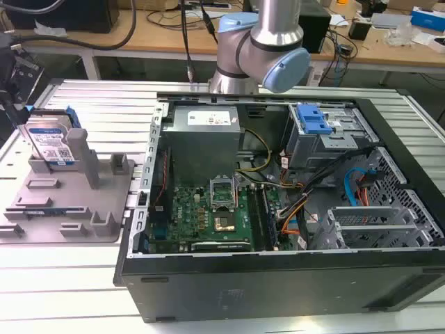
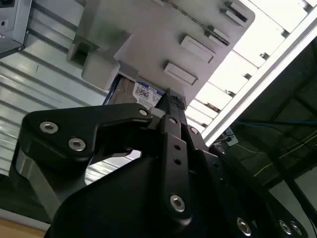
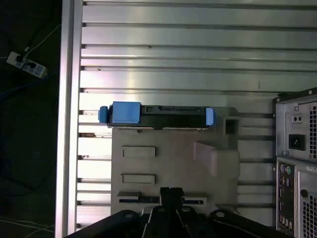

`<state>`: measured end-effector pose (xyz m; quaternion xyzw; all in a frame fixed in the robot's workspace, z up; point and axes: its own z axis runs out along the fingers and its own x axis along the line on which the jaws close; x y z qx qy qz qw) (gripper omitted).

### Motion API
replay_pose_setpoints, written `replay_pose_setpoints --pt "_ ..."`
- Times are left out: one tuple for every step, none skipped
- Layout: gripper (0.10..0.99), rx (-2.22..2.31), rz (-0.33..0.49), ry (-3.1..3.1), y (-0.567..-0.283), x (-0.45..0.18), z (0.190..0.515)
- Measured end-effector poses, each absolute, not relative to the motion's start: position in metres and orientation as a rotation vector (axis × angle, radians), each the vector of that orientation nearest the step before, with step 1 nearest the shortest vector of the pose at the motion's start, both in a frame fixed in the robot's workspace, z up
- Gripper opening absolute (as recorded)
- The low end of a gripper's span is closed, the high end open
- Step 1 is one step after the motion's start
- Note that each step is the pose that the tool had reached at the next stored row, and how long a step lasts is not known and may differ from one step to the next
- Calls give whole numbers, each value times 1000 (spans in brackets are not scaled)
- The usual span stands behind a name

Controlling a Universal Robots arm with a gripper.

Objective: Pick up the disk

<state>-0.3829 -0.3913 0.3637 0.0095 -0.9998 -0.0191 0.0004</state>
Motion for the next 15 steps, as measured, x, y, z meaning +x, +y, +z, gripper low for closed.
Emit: replay_pose_setpoints --pt "106 30 -60 -3140 -391 -383 364" --pt "106 30 -60 -3140 -391 -383 364" --pt "106 30 -60 -3140 -391 -383 364" --pt "106 30 -60 -3140 -391 -383 364" --pt "106 30 -60 -3140 -391 -383 364" --pt "106 30 -60 -3140 -391 -383 364" --pt "106 30 -60 -3140 -391 -383 364" --pt "106 30 -60 -3140 -391 -383 364" --pt "106 30 -60 -3140 -391 -383 364" --pt "106 29 -60 -3140 -391 -383 364" --pt "106 29 -60 -3140 -391 -383 364" --pt "106 29 -60 -3140 -391 -383 364" --pt "106 29 -60 -3140 -390 -383 364" --pt "106 29 -60 -3140 -387 -384 364" --pt "106 30 -60 -3140 -385 -385 364"
